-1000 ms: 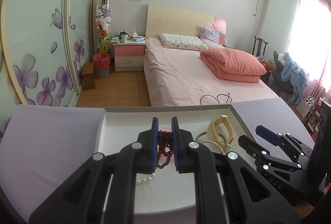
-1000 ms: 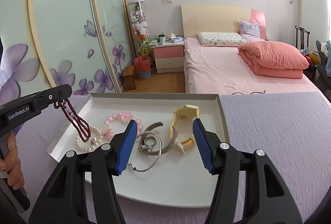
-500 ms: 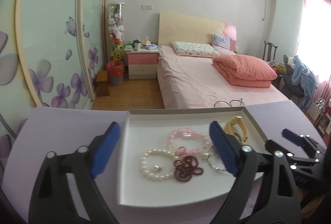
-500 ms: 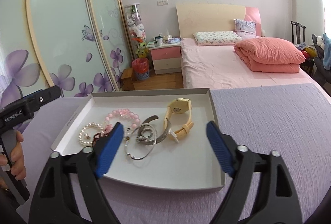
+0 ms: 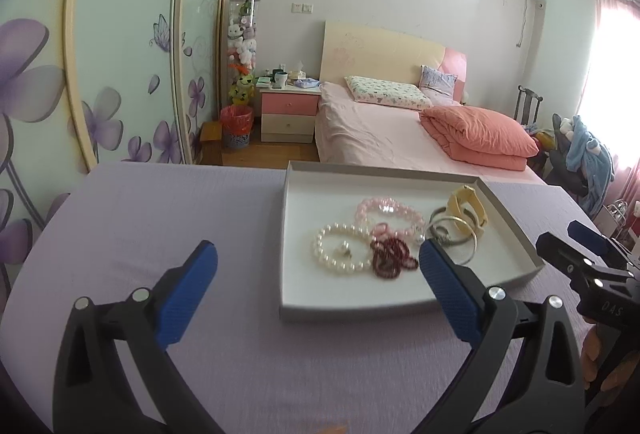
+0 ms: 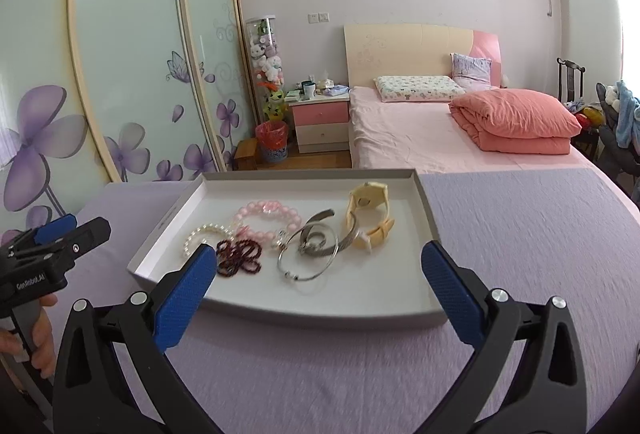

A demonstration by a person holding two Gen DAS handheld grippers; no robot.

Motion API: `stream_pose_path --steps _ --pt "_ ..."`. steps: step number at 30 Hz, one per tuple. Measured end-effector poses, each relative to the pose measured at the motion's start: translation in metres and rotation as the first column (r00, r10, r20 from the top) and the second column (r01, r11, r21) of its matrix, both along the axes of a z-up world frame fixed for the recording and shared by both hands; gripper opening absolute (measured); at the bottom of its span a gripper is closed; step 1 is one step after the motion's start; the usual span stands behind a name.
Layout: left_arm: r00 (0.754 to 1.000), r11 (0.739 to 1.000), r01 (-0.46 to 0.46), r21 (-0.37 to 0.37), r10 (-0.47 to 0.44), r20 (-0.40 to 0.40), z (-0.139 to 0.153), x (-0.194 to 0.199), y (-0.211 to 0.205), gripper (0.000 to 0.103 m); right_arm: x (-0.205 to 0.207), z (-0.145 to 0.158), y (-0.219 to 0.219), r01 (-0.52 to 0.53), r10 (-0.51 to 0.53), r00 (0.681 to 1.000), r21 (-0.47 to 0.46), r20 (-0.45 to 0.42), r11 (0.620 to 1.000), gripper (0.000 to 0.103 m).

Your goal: Organize jewelry

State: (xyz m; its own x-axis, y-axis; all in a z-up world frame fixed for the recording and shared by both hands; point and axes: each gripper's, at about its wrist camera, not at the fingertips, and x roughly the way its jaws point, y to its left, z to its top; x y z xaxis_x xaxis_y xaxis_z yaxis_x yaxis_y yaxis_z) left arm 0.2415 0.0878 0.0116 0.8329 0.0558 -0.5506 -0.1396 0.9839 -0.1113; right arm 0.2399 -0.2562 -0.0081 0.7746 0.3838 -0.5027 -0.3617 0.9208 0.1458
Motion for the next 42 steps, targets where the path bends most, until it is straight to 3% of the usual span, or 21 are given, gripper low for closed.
stream_pose_path --steps 15,30,42 --pt "0.994 0.999 0.037 0.027 -0.040 0.103 0.007 -0.051 -0.022 0.101 -0.051 0.003 -0.002 0.040 -0.036 0.995 -0.031 0.098 0.999 0.102" --pt "0.994 0.997 0.072 0.035 -0.074 0.083 -0.007 -0.057 -0.032 0.101 -0.061 -0.009 -0.002 0.029 -0.026 0.996 -0.027 0.084 0.999 0.102" --pt "0.993 0.996 0.088 -0.012 -0.086 0.082 -0.017 -0.061 -0.031 0.101 -0.071 -0.013 -0.001 0.016 -0.013 0.995 -0.035 0.097 0.999 0.102"
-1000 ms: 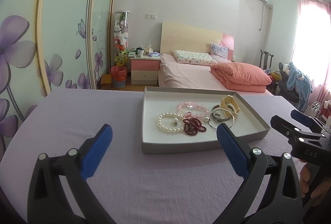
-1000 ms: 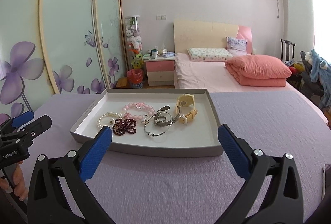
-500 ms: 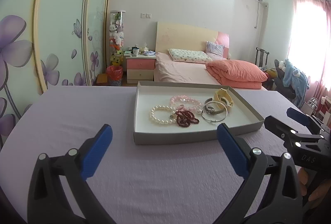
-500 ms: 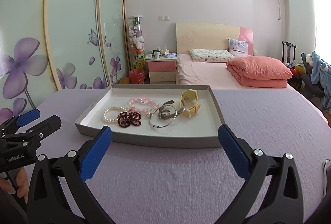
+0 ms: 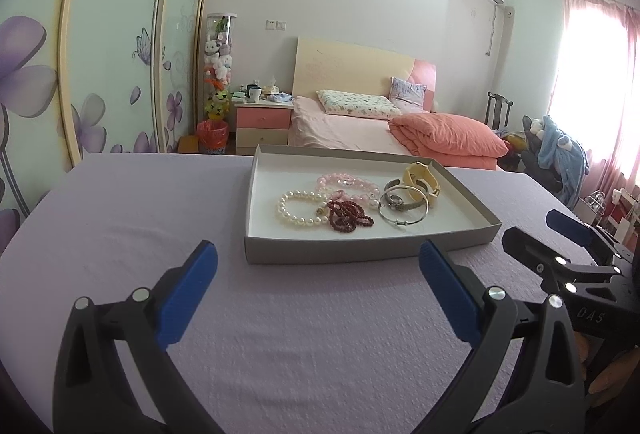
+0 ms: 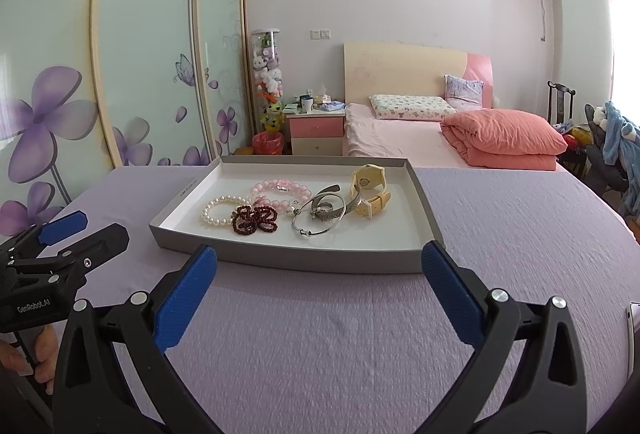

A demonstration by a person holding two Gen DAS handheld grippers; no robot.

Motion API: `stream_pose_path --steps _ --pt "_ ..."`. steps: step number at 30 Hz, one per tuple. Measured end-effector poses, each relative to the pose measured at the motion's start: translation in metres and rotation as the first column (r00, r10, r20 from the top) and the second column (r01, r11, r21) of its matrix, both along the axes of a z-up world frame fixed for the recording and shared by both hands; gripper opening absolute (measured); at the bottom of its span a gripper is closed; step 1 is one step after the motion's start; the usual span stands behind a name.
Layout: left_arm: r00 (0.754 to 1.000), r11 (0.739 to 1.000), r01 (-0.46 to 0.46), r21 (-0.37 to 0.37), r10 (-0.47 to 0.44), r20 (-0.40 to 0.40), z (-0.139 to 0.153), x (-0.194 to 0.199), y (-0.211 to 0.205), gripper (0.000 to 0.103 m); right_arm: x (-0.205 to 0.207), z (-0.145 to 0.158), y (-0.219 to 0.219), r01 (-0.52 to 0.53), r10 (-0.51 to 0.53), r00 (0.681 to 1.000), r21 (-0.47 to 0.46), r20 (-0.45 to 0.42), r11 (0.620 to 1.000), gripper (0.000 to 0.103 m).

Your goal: Organize jewelry

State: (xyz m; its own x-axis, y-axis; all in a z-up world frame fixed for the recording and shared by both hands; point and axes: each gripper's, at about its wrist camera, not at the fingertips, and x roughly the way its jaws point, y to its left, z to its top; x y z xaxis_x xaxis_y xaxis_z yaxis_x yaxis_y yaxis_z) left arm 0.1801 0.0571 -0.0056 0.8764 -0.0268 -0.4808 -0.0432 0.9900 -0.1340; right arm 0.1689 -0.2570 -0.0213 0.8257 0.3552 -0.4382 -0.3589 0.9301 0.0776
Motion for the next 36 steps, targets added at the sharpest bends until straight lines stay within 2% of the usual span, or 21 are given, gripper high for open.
stream_pose_path --steps 9,36 --pt "1.000 1.000 0.009 0.012 -0.009 0.015 -0.0003 -0.0013 -0.0035 0.101 0.0007 -0.0006 -0.0010 0.002 -0.002 1.000 0.009 -0.002 1.000 0.102" --pt "1.000 1.000 0.014 0.010 -0.014 -0.004 -0.0058 -0.0007 -0.0049 0.101 0.0010 -0.0012 -0.0012 0.002 -0.002 1.000 0.012 -0.006 1.000 0.102"
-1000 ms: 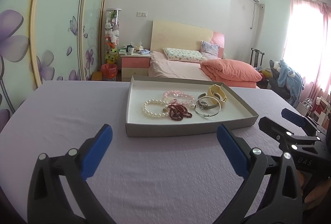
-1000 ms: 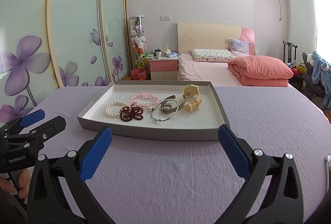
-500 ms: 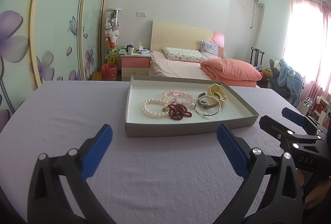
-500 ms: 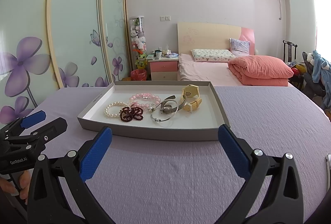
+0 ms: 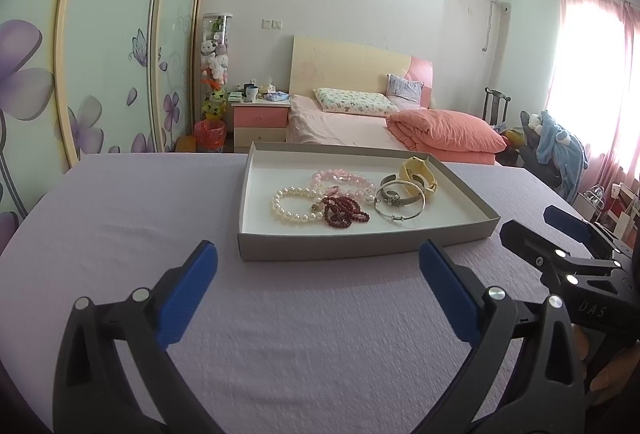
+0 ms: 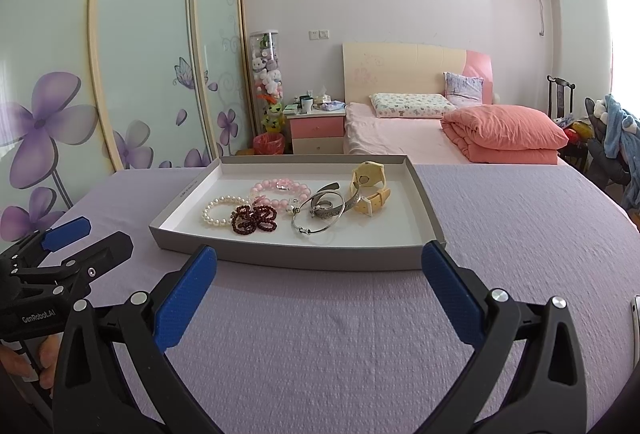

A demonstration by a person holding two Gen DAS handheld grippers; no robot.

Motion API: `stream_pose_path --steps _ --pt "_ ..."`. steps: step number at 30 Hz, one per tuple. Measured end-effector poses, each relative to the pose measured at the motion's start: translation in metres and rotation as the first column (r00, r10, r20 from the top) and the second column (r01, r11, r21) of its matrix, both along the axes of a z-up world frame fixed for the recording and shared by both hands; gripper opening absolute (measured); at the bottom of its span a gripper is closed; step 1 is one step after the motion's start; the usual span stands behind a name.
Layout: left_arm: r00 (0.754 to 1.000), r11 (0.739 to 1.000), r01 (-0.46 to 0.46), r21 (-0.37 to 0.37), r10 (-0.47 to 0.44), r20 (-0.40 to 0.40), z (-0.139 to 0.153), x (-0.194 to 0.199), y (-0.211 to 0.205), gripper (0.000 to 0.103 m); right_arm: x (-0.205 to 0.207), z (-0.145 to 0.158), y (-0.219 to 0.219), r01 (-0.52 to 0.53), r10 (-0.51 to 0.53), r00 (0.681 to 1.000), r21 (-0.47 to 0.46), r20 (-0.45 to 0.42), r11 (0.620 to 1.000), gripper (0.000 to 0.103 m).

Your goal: Organize jewelry

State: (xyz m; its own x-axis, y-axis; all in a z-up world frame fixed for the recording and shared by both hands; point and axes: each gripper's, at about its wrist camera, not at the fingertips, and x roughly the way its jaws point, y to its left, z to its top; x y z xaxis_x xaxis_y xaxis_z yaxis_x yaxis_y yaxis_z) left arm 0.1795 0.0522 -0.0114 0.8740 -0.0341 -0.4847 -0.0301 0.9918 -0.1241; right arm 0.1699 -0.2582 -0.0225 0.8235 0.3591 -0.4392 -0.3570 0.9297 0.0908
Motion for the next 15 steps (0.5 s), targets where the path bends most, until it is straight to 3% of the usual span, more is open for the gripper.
stream_pose_path --steps 15 --pt "1.000 1.000 -0.006 -0.009 0.006 -0.029 -0.0027 0.0049 -0.0005 0.101 0.0011 -0.0030 0.0026 0.001 -0.001 1.000 0.008 -0.011 1.000 0.102"
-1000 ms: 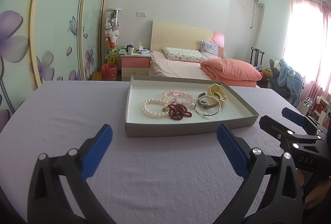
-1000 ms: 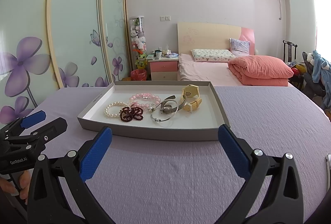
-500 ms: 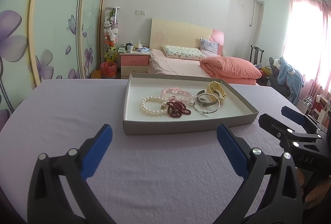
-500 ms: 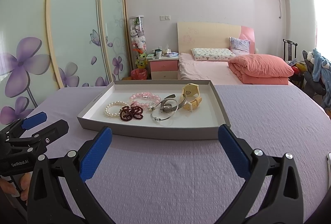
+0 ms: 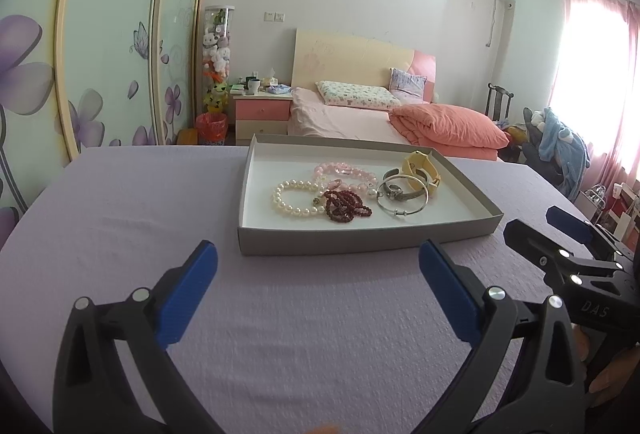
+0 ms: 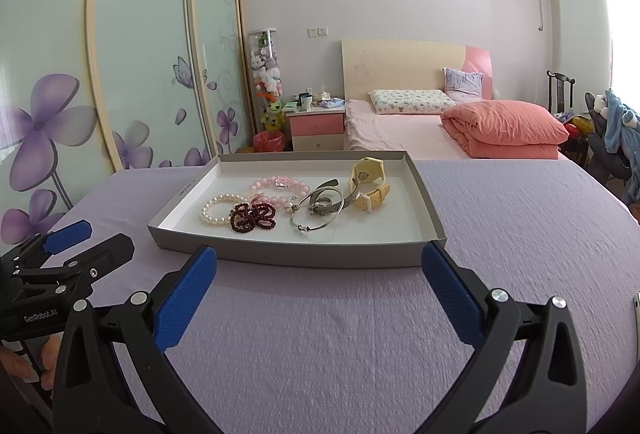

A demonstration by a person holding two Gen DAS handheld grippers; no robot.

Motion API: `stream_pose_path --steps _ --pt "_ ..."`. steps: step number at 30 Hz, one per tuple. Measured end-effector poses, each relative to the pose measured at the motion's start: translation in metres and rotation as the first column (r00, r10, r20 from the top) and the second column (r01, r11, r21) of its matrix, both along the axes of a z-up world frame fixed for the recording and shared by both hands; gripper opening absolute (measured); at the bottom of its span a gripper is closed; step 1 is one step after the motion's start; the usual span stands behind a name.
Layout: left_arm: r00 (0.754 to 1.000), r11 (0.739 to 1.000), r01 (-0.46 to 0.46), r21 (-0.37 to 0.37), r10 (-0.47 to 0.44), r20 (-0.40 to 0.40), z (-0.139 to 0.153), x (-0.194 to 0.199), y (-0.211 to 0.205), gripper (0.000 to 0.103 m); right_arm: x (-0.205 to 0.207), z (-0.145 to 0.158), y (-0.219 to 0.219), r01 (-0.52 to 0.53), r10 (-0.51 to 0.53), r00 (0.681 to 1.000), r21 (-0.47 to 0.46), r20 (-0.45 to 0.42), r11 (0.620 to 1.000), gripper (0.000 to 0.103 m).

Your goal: Organize jewelry

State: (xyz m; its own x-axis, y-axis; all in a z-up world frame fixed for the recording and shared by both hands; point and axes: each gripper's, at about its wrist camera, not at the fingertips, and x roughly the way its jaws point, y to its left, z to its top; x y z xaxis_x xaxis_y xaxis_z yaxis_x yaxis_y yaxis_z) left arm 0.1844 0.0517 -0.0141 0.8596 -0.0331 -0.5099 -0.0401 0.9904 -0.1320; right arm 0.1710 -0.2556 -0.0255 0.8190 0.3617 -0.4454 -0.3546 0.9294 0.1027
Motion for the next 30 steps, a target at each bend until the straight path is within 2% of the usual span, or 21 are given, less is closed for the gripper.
stream_pose_path --steps 30 --pt "1.000 1.000 0.009 0.014 -0.008 -0.018 -0.0003 0.0072 -0.0093 0.101 0.0022 -0.0024 -0.0032 0.005 -0.005 1.000 0.008 -0.008 1.000 0.102"
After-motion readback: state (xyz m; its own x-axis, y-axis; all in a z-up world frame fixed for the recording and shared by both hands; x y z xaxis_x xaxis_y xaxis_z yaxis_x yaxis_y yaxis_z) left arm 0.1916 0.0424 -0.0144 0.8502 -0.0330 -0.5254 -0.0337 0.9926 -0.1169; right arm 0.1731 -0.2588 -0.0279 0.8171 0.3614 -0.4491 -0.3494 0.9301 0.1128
